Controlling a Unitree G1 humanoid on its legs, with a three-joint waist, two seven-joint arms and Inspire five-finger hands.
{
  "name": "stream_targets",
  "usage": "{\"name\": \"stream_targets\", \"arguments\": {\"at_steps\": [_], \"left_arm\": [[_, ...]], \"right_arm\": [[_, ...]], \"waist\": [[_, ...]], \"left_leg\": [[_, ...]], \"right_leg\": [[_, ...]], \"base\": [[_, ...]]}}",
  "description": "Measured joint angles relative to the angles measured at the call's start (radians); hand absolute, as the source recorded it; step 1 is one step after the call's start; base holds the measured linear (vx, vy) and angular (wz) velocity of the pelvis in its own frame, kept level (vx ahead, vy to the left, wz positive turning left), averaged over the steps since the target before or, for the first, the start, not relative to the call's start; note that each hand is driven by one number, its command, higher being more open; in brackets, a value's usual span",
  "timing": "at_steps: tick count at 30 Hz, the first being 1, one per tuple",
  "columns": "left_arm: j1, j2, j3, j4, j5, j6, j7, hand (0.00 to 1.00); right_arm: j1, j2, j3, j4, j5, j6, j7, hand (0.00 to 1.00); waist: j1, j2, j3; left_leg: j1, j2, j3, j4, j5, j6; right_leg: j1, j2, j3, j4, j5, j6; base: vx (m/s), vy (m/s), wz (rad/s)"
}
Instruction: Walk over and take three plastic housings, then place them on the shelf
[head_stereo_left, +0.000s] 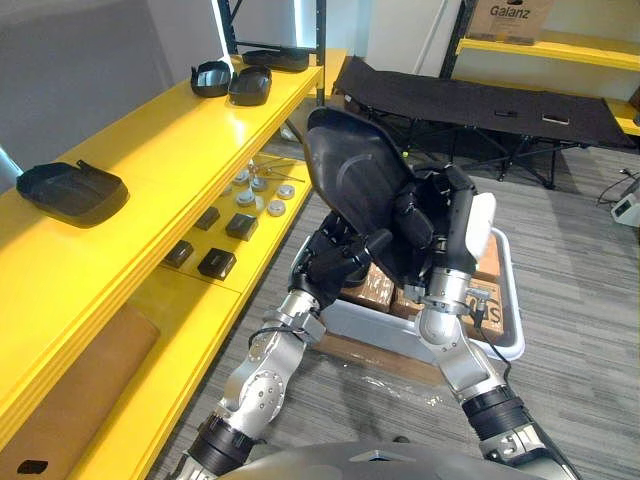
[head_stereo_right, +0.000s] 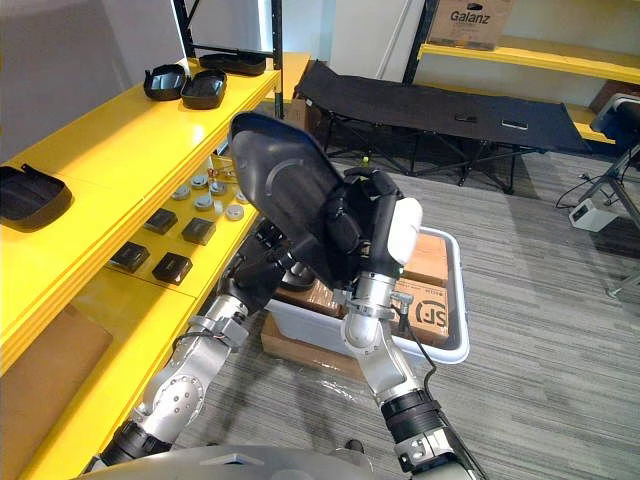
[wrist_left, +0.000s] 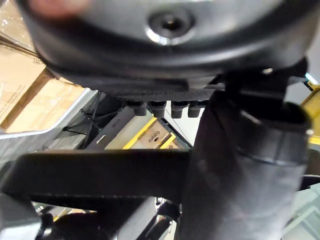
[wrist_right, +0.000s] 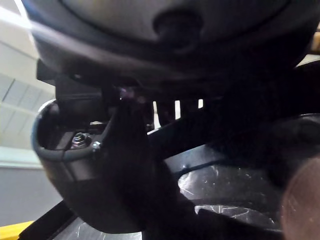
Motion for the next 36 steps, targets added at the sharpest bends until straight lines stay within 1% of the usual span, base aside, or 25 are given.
{"name": "stream_targets", "arguments": {"at_steps": [4,11,12,19,21,25,27,29,31,32,34,36], "left_arm": [[0.000,0.000,-0.002,0.013,-0.009,0.000,0.000,1.00],[0.000,0.001,-0.018,0.024,-0.049,0.004,0.010,1.00],[0.000,0.001,-0.020,0.024,-0.050,0.006,0.009,0.00],[0.000,0.003,-0.039,0.035,-0.052,0.019,-0.017,0.00],[-0.005,0.003,-0.042,0.053,-0.046,-0.002,-0.007,0.00],[-0.015,0.004,-0.039,0.105,-0.038,-0.042,0.056,0.00],[-0.015,0.008,-0.039,0.110,-0.016,-0.049,0.075,0.00],[-0.015,0.013,-0.039,0.110,-0.013,-0.049,0.076,0.00],[-0.016,0.015,-0.039,0.110,-0.012,-0.055,0.076,0.00],[-0.016,0.015,-0.039,0.111,-0.006,-0.065,0.076,1.00],[-0.021,0.015,-0.039,0.111,0.003,-0.072,0.075,1.00],[-0.033,0.021,-0.039,0.111,-0.001,-0.066,0.073,1.00]], "right_arm": [[0.000,0.015,0.026,0.014,0.001,-0.005,-0.006,0.00],[-0.003,0.027,0.055,0.039,0.009,-0.005,-0.018,0.00],[-0.003,0.028,0.057,0.039,0.010,-0.005,-0.019,0.00],[-0.007,0.028,0.086,0.076,0.049,-0.003,-0.060,0.00],[-0.007,0.025,0.096,0.076,0.050,-0.001,-0.079,0.00],[-0.008,0.012,0.109,0.076,0.046,0.019,-0.100,0.00],[-0.009,0.012,0.124,0.076,0.049,0.050,-0.100,0.00],[-0.013,0.012,0.130,0.076,0.050,0.063,-0.099,0.00],[-0.017,0.012,0.131,0.076,0.050,0.064,-0.097,0.00],[-0.023,0.012,0.133,0.076,0.050,0.064,-0.097,0.00],[-0.036,0.012,0.134,0.080,0.050,0.064,-0.096,0.00],[-0.058,0.012,0.134,0.102,0.052,0.064,-0.096,0.00]], "waist": [[0.005,-0.003,-0.002],[0.013,-0.021,-0.016],[0.013,-0.022,-0.017],[0.014,-0.032,-0.034],[0.014,-0.031,-0.038],[0.013,-0.030,-0.054],[0.014,-0.031,-0.057],[0.014,-0.032,-0.057],[0.016,-0.033,-0.057],[0.016,-0.033,-0.058],[0.018,-0.034,-0.058],[0.021,-0.034,-0.057]], "left_leg": [[0.000,0.000,-0.001,0.000,0.000,0.000],[0.000,0.000,-0.002,0.000,0.000,0.000],[0.000,0.000,-0.002,0.000,0.000,0.000],[0.008,0.000,-0.002,0.000,0.000,0.000],[0.011,0.000,-0.002,0.000,0.000,-0.001],[0.012,0.001,-0.001,0.000,0.000,-0.001],[0.012,0.001,-0.001,0.000,0.000,-0.001],[0.013,0.001,-0.002,0.000,0.000,-0.001],[0.013,0.001,-0.008,0.001,0.000,-0.001],[0.012,0.002,-0.009,0.002,0.000,-0.001],[0.011,0.002,-0.010,0.003,-0.001,-0.001],[0.011,0.004,-0.011,0.004,-0.001,-0.001]], "right_leg": [[0.001,0.000,-0.002,-0.001,0.000,0.000],[0.002,0.000,-0.003,-0.001,0.000,-0.001],[0.002,0.000,-0.003,-0.001,0.000,-0.001],[0.006,0.000,-0.004,-0.002,-0.001,-0.004],[0.006,0.000,-0.004,-0.002,-0.007,-0.014],[0.006,0.001,-0.005,-0.002,-0.007,-0.015],[0.007,0.001,-0.005,-0.002,-0.006,-0.013],[0.009,0.001,-0.005,-0.002,-0.005,-0.011],[0.021,0.000,-0.011,-0.006,-0.001,-0.009],[0.022,0.001,-0.013,-0.006,-0.001,-0.010],[0.022,0.002,-0.014,-0.006,0.000,-0.010],[0.022,0.003,-0.015,-0.006,0.000,-0.011]], "base": [[-0.01,0.003,0.01],[0.00,0.000,0.00],[0.00,0.000,0.00],[0.00,0.000,0.00],[0.00,0.000,0.00],[0.00,0.000,0.00],[0.00,0.000,0.00],[0.00,0.000,0.00],[0.00,0.002,0.06],[-0.01,0.004,0.06],[0.00,0.000,0.00],[0.00,0.000,0.00]]}}
